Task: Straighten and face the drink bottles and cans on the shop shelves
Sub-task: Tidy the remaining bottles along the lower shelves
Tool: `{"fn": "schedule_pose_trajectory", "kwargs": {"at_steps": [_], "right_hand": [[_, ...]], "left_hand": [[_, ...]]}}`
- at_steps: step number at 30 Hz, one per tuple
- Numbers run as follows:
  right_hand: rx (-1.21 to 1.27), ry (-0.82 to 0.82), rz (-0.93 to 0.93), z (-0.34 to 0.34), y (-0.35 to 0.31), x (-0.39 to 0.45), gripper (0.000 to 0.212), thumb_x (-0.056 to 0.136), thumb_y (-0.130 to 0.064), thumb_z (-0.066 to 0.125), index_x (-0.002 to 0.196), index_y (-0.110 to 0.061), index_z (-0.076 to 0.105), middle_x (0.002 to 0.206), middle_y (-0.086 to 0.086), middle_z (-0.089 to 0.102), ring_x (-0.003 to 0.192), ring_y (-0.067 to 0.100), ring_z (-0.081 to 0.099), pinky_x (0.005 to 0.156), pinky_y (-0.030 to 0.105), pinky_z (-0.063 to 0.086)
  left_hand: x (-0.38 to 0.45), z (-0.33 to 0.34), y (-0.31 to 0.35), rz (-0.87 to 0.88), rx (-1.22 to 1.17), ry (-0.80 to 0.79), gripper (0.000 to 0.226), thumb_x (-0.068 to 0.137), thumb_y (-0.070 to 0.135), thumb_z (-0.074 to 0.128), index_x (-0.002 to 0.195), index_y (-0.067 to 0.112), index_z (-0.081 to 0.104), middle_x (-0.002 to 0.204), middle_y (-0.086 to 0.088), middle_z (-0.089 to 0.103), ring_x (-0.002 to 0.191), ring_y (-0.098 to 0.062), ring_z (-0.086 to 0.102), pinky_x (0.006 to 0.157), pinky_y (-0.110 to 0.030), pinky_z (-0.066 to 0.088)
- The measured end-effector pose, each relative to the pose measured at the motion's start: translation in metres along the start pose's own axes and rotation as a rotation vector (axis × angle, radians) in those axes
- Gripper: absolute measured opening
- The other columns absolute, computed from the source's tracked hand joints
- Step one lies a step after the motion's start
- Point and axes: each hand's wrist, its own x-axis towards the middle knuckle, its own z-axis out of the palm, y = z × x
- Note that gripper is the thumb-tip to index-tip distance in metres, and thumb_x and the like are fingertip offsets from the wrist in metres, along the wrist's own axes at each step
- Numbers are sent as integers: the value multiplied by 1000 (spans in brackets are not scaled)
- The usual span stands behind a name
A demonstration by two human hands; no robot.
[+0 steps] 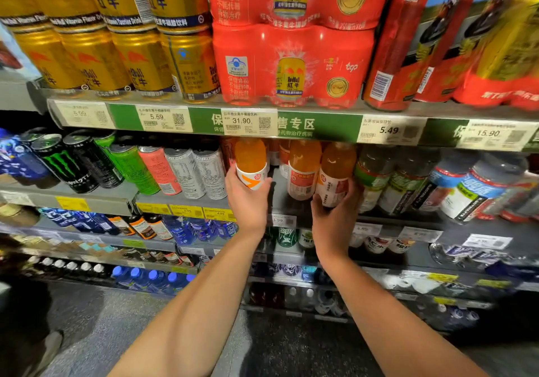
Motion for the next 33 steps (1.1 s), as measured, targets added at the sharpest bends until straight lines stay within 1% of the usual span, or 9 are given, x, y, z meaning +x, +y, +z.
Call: {"fn": "schedule_pose_trajectory", "kwargs": {"at_steps": [5, 8, 11, 13, 16, 20, 24, 27, 33], "right_hand": [[0, -11, 2, -2, 1, 1, 82, 87, -19, 76, 153, -4, 30, 160, 18, 27, 149, 32, 29, 117, 49, 36], [30, -7, 2, -2, 2, 1, 81, 87, -18, 74, 153, -5, 29, 160, 16, 27, 149, 31, 29, 117, 42, 35], [34, -9, -14, -3, 2, 1, 78, 89, -18, 72, 153, -6, 29, 158, 14, 29, 149, 29, 29, 116, 38, 34], [35, -11, -12, -4, 2, 1, 76, 91, -20, 71, 153, -8, 30, 159, 13, 29, 149, 29, 29, 116, 39, 36], [39, -10, -14, -5, 3, 2, 70, 94, -22, 68, 153, -10, 32, 159, 11, 29, 148, 28, 31, 117, 44, 37], [20, 7, -35, -6, 5, 3, 63, 98, -18, 63, 153, -10, 33, 160, 9, 31, 148, 26, 31, 118, 42, 35], [-12, 4, -30, -2, 6, 0, 59, 99, -14, 58, 153, -8, 33, 161, 11, 30, 150, 25, 28, 118, 31, 28], [21, 4, -22, 0, 5, 0, 61, 97, -11, 60, 152, -7, 35, 161, 12, 28, 150, 26, 28, 117, 33, 30], [66, -14, -47, -1, 9, 2, 64, 93, -9, 65, 150, -8, 36, 158, 12, 30, 147, 25, 31, 115, 29, 31]], "left_hand": [[-33, 10, 7, 92, -1, 131, 56, 72, 28, 86, 116, 26, 51, 108, 4, 47, 99, -18, 51, 91, -40, 47], [-55, 32, 13, 213, 57, -93, 46, 67, 20, 82, 107, 26, 60, 103, -9, 53, 95, -22, 56, 89, -45, 49], [-53, 46, 22, 120, -87, -331, 65, 72, 16, 79, 129, 7, 51, 129, -23, 55, 122, -37, 55, 104, -47, 47], [-50, 49, 27, 153, -120, -368, 68, 72, 19, 77, 131, 0, 49, 129, -26, 56, 123, -40, 56, 105, -52, 47], [-46, 52, 25, 287, -127, -300, 58, 71, 15, 76, 124, 11, 53, 124, -24, 59, 119, -39, 60, 100, -61, 48], [-45, 55, 22, 146, -191, -303, 57, 69, 18, 87, 115, 12, 54, 113, -13, 63, 108, -28, 65, 89, -54, 54], [-52, 59, 19, 180, -221, -198, 51, 69, 21, 89, 109, 23, 58, 108, -5, 65, 103, -25, 66, 85, -52, 55], [-54, 54, 18, 160, -147, -137, 49, 65, 16, 85, 97, 42, 58, 94, 18, 65, 89, -3, 64, 75, -25, 57], [-52, 43, 24, 67, 86, 38, 73, 65, 19, 89, 129, 5, 55, 116, -15, 59, 114, -33, 50, 100, -44, 42]]}}
